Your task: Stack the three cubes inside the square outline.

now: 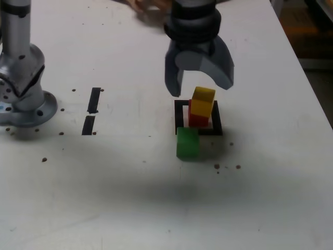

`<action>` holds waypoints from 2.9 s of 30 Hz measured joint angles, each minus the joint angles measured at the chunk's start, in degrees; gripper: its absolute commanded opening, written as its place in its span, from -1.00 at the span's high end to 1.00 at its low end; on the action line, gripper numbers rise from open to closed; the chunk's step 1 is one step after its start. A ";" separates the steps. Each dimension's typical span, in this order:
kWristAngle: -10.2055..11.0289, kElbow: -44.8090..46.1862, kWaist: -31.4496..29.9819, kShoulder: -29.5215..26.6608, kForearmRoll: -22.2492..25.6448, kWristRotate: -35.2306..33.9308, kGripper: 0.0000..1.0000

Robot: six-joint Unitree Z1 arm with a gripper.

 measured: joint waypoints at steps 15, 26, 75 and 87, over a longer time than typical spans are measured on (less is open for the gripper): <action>-4.77 2.73 -11.19 -1.72 1.57 -12.70 -0.99; -7.54 5.70 -12.66 1.59 -4.32 -14.34 -0.94; -12.62 15.23 -6.43 7.12 -19.45 -4.75 0.63; -14.68 17.86 -6.45 6.05 -24.92 -3.13 0.66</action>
